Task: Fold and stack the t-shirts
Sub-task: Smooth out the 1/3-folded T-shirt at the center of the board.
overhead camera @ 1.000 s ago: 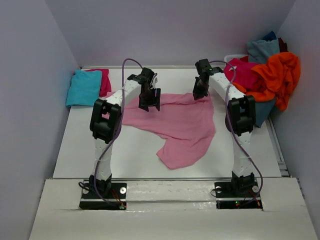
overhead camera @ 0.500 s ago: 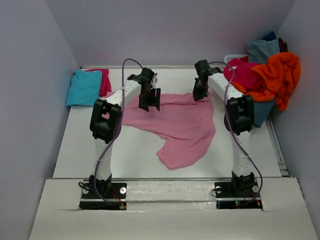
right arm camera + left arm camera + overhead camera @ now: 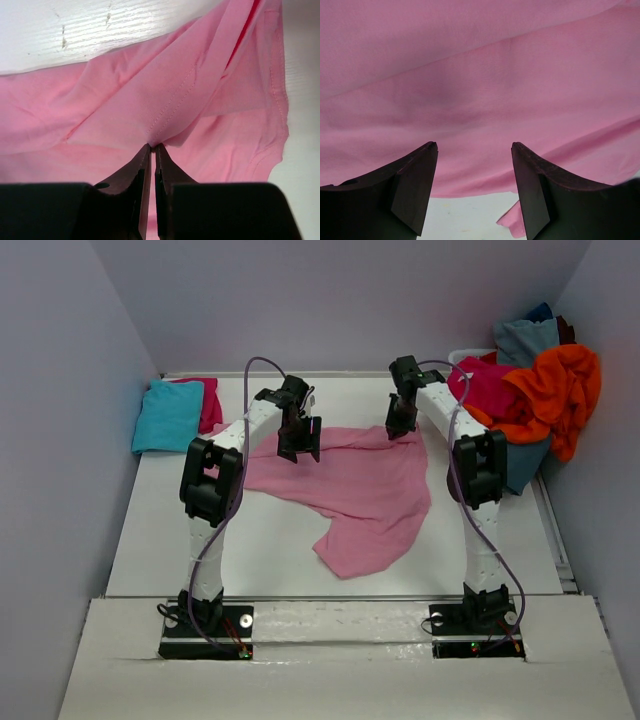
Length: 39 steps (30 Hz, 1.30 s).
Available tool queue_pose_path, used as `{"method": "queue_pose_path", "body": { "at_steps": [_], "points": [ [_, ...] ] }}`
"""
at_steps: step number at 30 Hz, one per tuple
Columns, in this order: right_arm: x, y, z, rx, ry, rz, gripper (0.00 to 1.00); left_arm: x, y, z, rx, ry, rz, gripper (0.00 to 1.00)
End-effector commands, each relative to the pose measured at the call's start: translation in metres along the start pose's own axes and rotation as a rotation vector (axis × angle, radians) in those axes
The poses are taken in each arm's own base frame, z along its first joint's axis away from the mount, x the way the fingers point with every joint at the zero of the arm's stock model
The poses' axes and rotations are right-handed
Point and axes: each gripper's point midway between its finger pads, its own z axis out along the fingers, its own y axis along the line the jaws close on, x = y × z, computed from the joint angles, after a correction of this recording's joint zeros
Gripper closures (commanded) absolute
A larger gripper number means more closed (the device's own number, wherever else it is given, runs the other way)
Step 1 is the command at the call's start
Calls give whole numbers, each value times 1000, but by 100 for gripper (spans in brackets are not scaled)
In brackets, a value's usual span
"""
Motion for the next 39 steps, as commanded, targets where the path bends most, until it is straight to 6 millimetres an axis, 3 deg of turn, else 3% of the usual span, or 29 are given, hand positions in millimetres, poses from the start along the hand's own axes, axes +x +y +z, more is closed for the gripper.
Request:
{"method": "queue_pose_path", "body": {
  "at_steps": [1,6,13,21,28,31,32,36,39],
  "points": [
    [-27,11,-67,-80,-98,-4,87,-9,-12,-27,29,-56,30,27],
    [-28,13,-87,-99,-114,-6,87,-8,-12,-26,31,-55,29,27],
    [-16,10,-97,-110,-81,-17,87,-10,-13,-27,35,-58,30,27],
    [15,16,-97,-94,-14,-80,87,-10,-14,-29,40,-60,34,27],
    [58,42,-85,-109,82,-174,86,-10,-14,-29,42,-61,36,27],
    [64,44,-80,-93,87,-196,79,-9,-14,-30,41,-61,37,27],
    [68,48,-79,-97,97,-206,70,-9,-14,-30,42,-61,37,27],
    [69,46,-79,-97,87,-212,50,-7,-13,-29,42,-56,38,27],
    [66,41,-77,-64,77,-213,47,-8,-14,-27,45,-53,35,27]
  ]
}}
